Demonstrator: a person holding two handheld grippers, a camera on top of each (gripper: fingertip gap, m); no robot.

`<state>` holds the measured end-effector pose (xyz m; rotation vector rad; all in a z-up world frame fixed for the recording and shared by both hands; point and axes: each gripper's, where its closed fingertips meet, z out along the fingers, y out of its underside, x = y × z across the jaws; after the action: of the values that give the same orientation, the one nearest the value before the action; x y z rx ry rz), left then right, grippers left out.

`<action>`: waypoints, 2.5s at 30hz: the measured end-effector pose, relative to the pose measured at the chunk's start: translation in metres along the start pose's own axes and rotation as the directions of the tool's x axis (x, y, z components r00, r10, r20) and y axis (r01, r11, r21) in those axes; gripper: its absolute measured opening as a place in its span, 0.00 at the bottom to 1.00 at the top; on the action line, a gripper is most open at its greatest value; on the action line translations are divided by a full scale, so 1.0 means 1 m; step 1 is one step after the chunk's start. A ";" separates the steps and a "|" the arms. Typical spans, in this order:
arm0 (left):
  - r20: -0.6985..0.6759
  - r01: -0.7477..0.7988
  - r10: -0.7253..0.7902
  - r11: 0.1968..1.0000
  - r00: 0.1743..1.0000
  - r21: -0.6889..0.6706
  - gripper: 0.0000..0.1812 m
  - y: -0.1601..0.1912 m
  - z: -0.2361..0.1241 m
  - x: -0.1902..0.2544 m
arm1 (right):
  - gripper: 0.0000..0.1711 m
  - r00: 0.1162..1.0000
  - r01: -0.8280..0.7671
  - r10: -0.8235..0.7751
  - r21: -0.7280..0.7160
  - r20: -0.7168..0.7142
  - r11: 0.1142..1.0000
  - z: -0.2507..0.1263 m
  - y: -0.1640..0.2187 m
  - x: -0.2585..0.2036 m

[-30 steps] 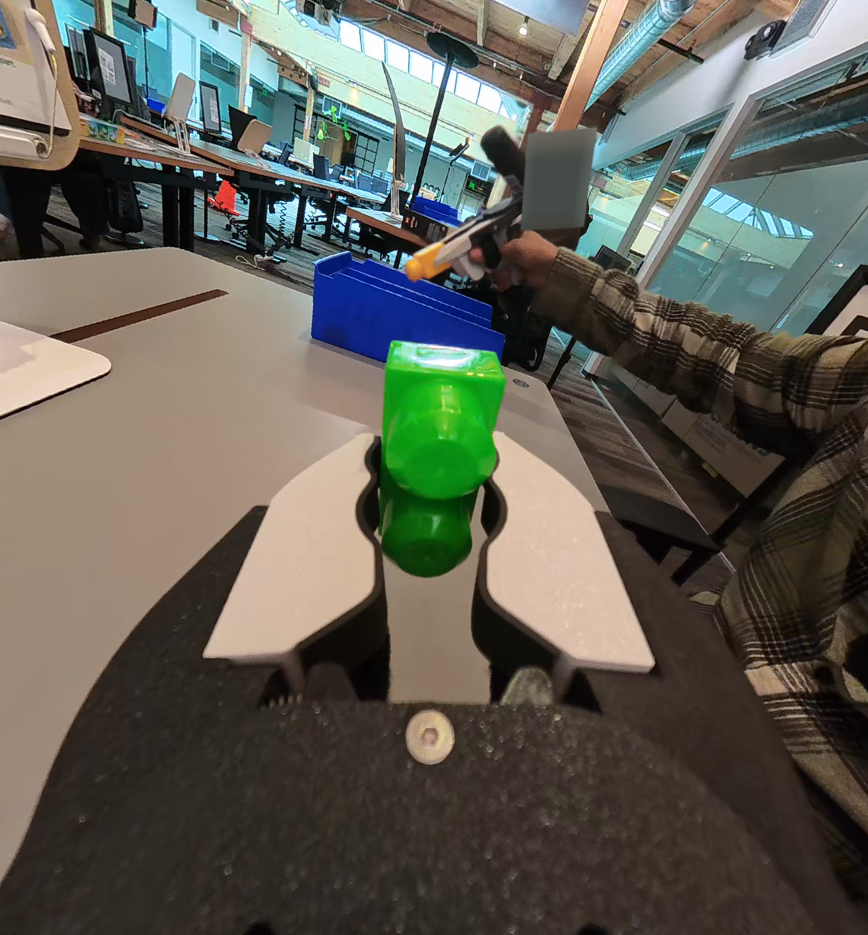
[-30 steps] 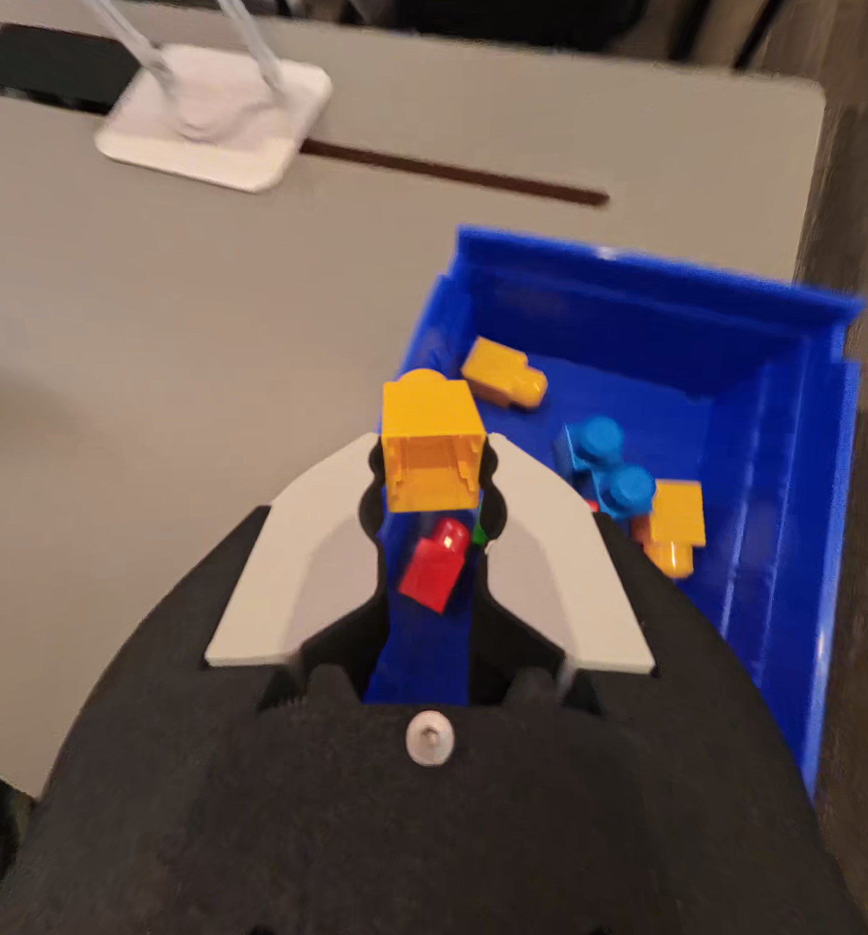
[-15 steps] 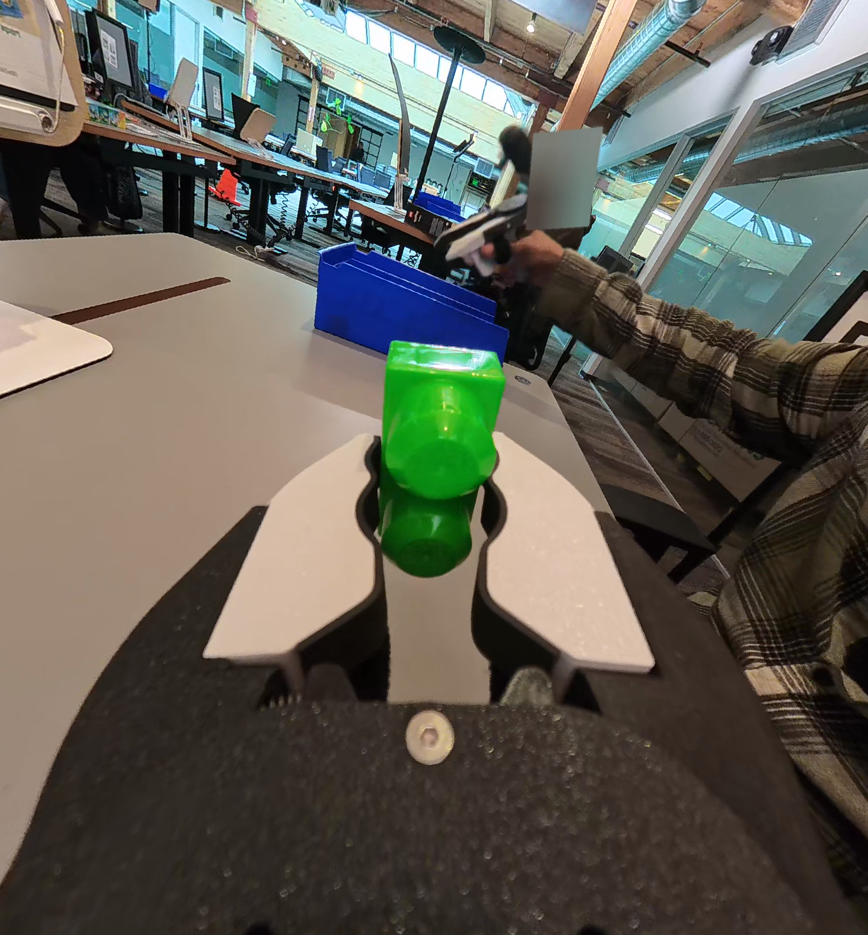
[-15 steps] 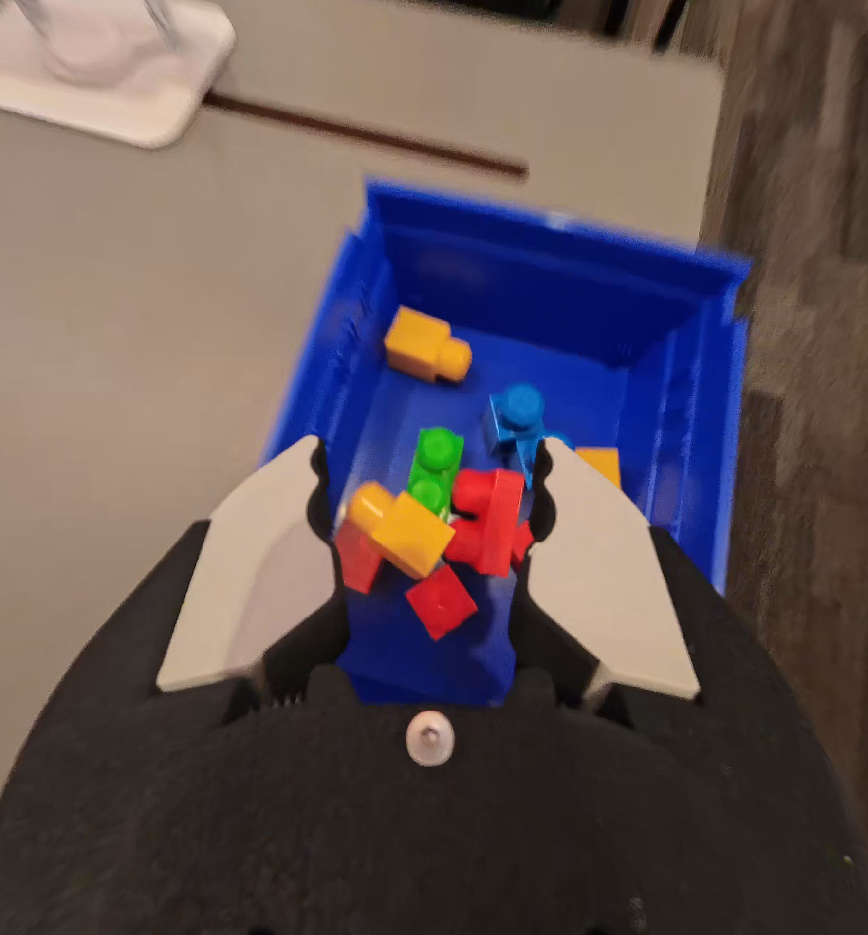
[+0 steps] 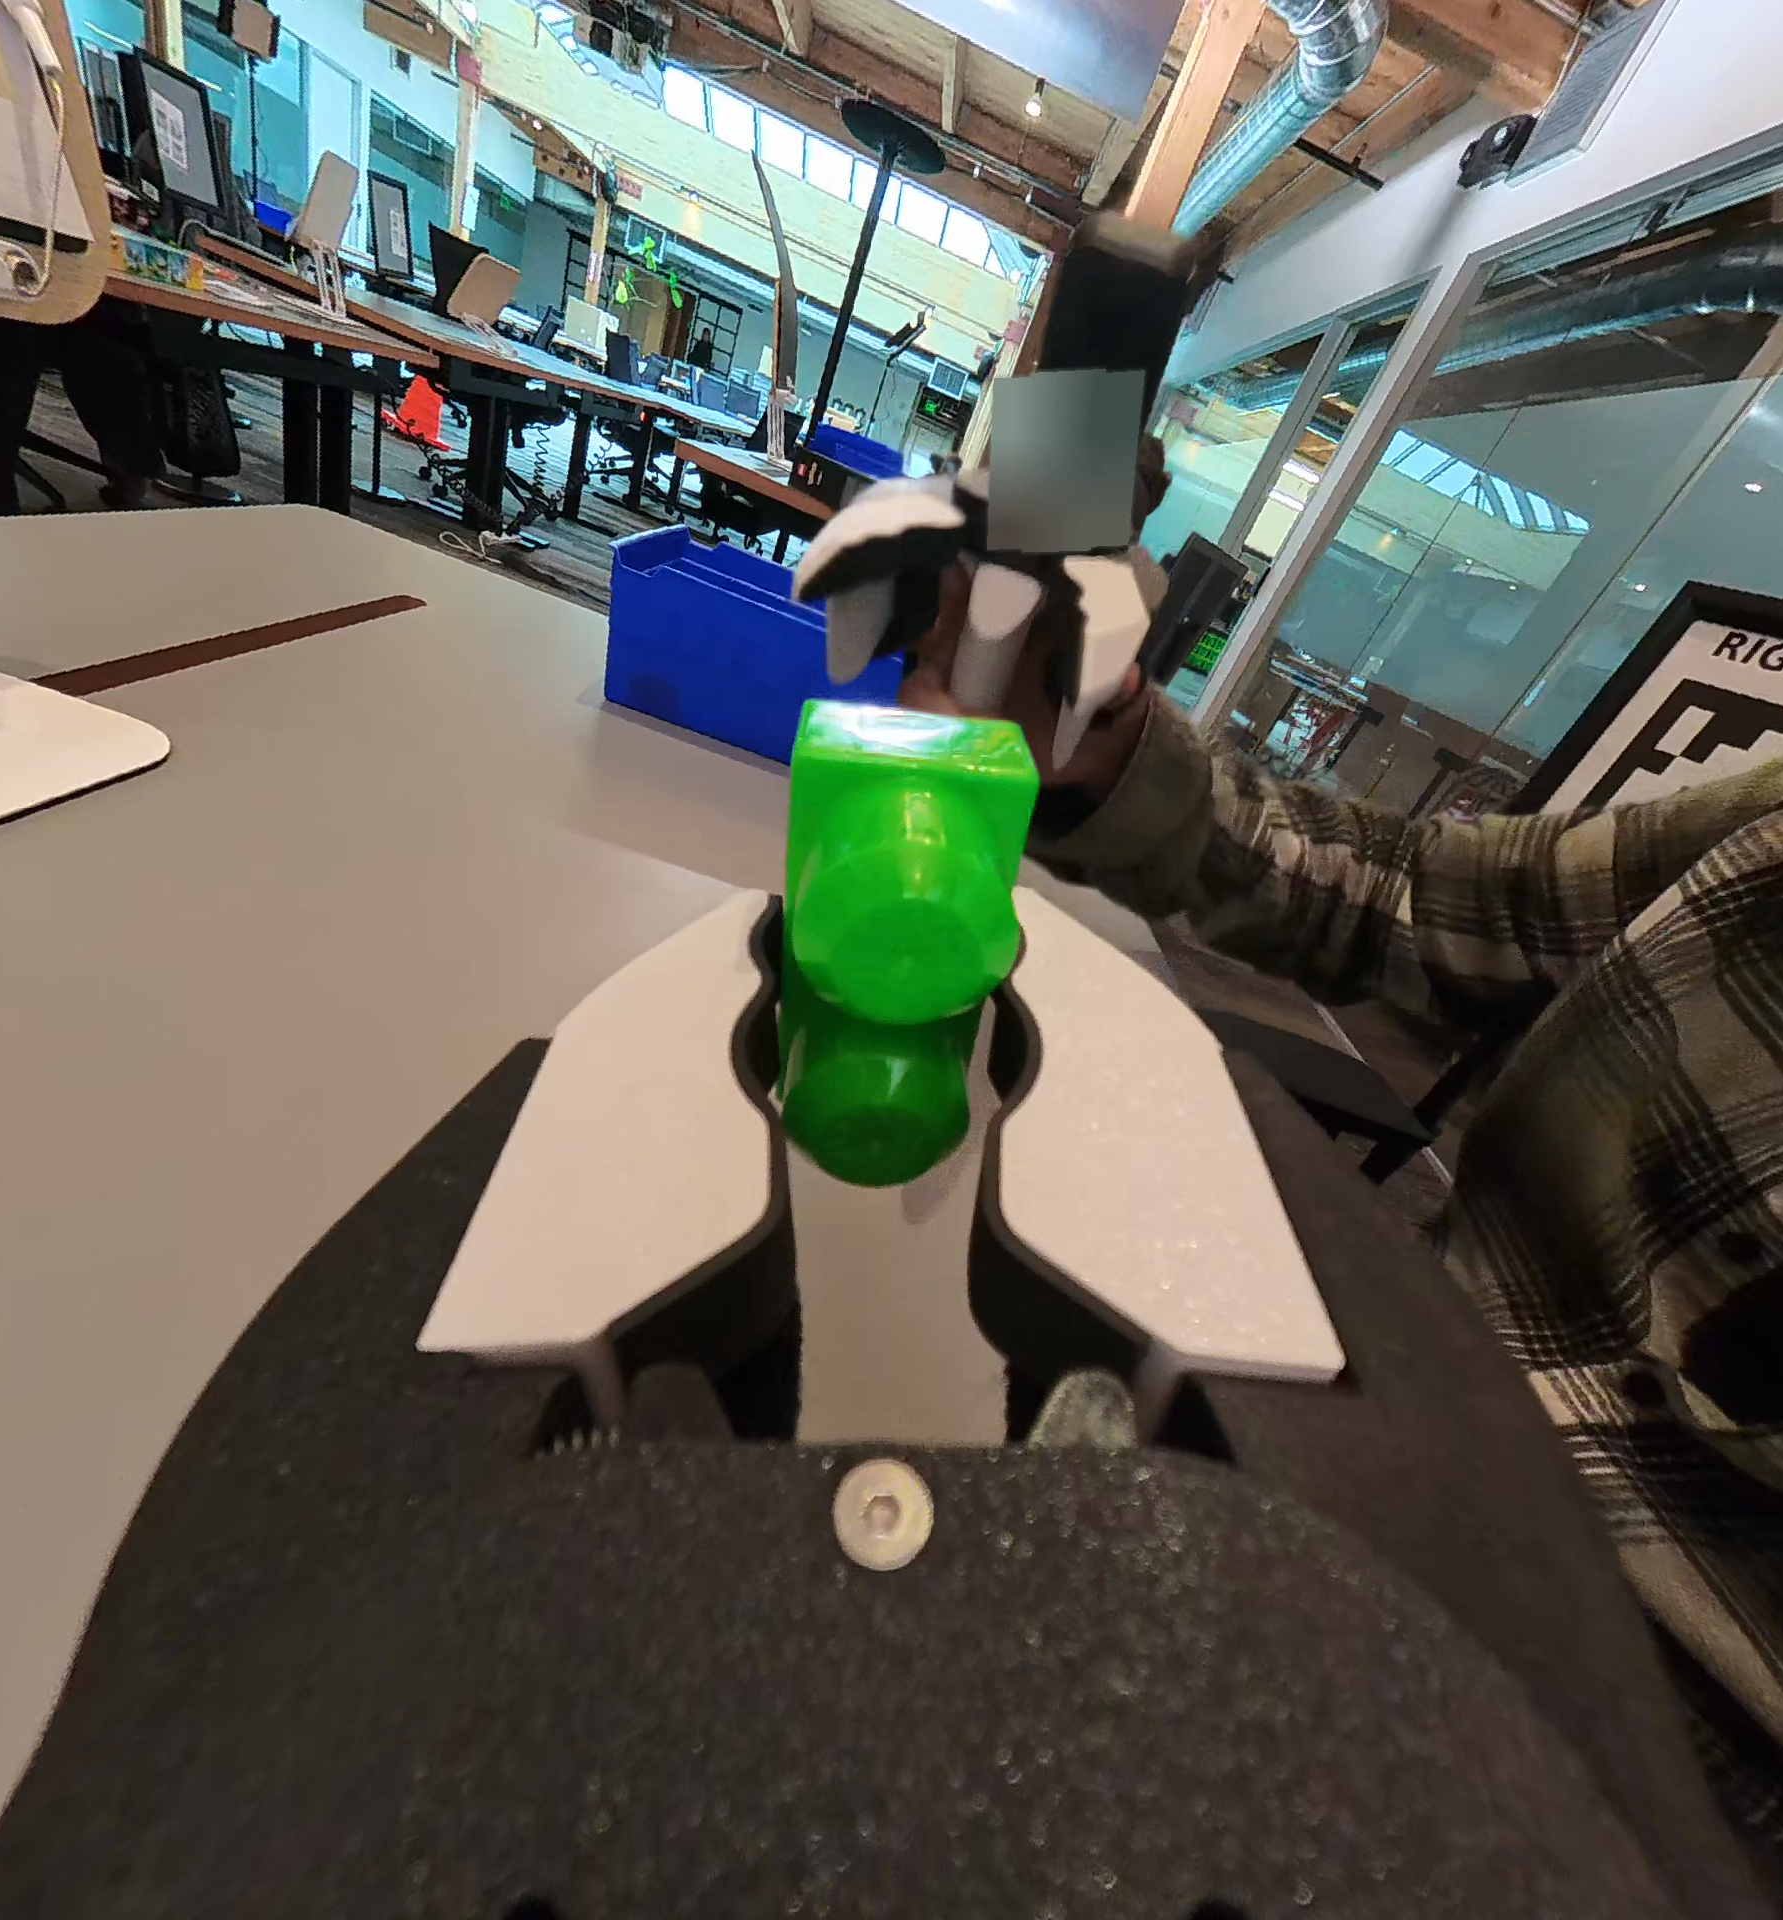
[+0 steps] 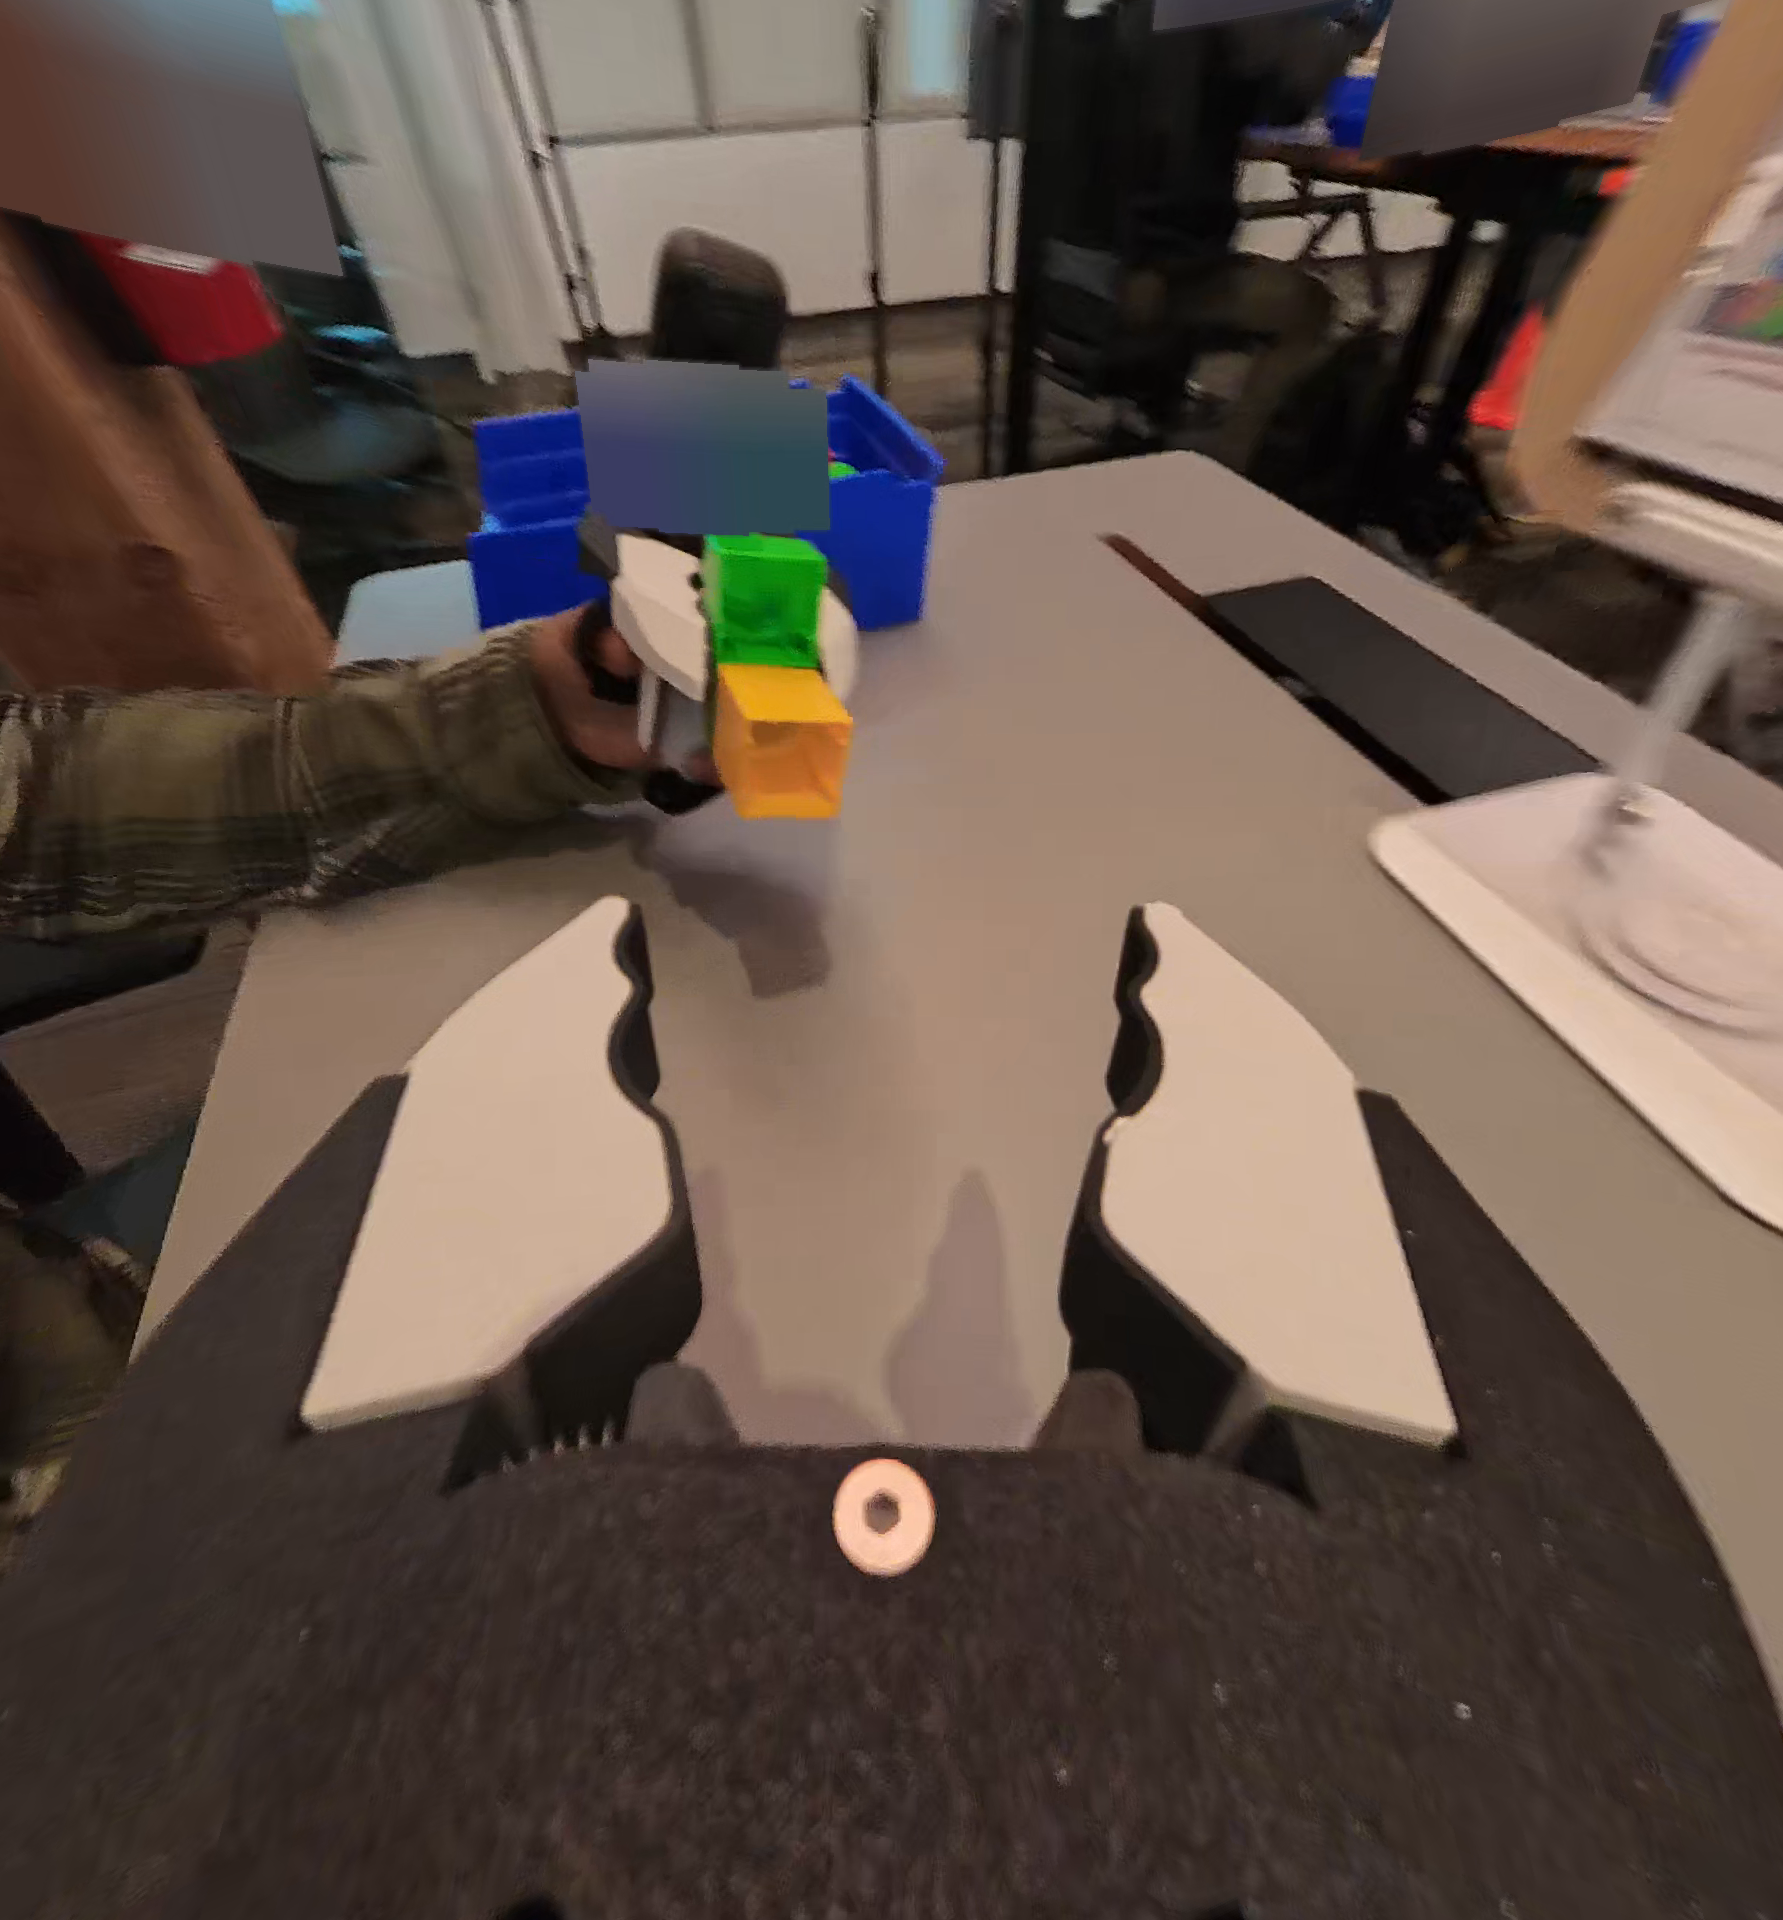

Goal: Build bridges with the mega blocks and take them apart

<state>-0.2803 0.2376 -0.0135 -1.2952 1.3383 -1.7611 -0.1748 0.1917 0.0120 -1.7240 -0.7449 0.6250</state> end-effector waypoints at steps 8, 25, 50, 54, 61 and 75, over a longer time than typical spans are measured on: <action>-0.026 -0.002 0.003 1.000 1.000 0.002 0.21 0.000 0.001 0.005 | 0.43 0.983 -0.058 0.048 0.050 0.179 0.997 0.089 0.013 -0.032; -0.001 -0.043 0.043 0.998 0.999 0.045 0.20 -0.007 -0.005 0.003 | 0.19 0.987 -0.045 0.040 0.031 0.157 0.999 0.066 0.007 -0.019; 0.079 -0.073 0.076 0.997 0.994 -0.037 0.20 0.001 -0.007 -0.004 | 0.20 0.547 -0.635 0.280 -0.174 -0.789 0.753 -0.342 0.174 0.151; 0.096 -0.077 0.083 0.995 0.992 -0.064 0.20 0.005 -0.006 -0.008 | 0.34 0.545 -0.643 0.302 -0.159 -0.782 0.749 -0.342 0.183 0.152; 0.152 -0.103 0.141 0.968 0.978 -0.231 0.20 0.025 -0.005 -0.016 | 0.40 0.594 -0.392 0.075 -0.207 -0.801 0.896 -0.353 0.087 0.136; 0.176 -0.140 0.314 0.767 0.933 -0.626 0.20 0.043 0.031 -0.016 | 0.41 0.983 -0.109 0.069 -0.241 -0.168 0.964 -0.020 0.031 -0.011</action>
<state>-0.2504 0.2249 -0.0579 -1.5441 1.8845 -0.9542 -0.1622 0.1648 -0.0125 -2.0231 -0.6576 0.4632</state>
